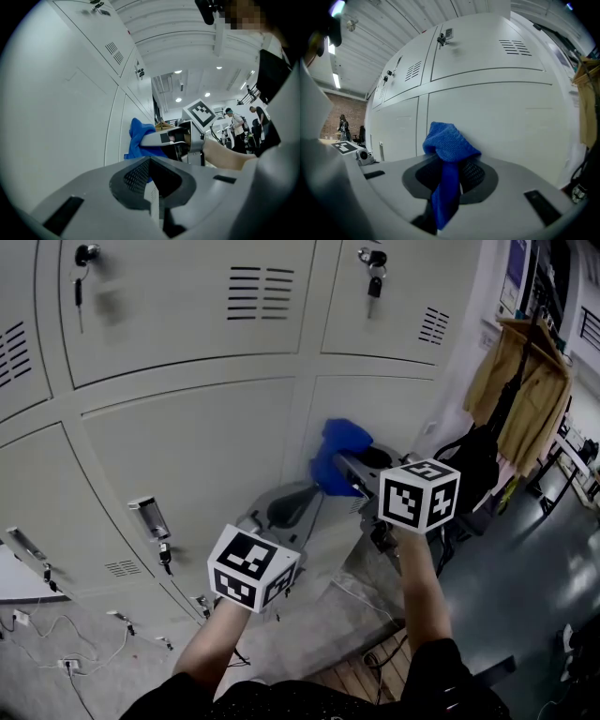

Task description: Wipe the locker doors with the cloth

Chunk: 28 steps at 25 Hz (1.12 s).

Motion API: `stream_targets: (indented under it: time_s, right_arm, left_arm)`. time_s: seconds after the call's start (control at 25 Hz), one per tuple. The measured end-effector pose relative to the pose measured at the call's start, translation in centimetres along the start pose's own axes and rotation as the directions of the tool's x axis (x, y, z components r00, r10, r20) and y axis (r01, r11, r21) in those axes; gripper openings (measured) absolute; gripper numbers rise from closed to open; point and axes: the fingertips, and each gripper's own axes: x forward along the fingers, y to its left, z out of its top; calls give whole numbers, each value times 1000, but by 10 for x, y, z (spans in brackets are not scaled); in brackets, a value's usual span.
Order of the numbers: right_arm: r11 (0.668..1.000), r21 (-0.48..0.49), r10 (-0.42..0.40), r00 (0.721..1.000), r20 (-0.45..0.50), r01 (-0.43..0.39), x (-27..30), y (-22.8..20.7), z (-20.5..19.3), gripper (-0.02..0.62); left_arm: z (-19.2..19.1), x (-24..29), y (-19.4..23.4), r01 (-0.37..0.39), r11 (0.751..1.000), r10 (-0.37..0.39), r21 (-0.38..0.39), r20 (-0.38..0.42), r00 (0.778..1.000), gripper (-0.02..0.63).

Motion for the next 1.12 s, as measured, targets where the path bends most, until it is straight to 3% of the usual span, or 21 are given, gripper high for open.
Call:
stream_targets:
  time_s: [0.72, 1.12]
  right_arm:
    - [978, 71, -200, 980, 11, 199, -38, -105, -10, 78]
    - [944, 108, -314, 949, 14, 311, -61, -171, -13, 78]
  left_arm:
    - [-11, 29, -8, 31, 999, -31, -19, -1, 1000, 9]
    - [-15, 38, 0, 12, 1000, -12, -28, -4, 1000, 9]
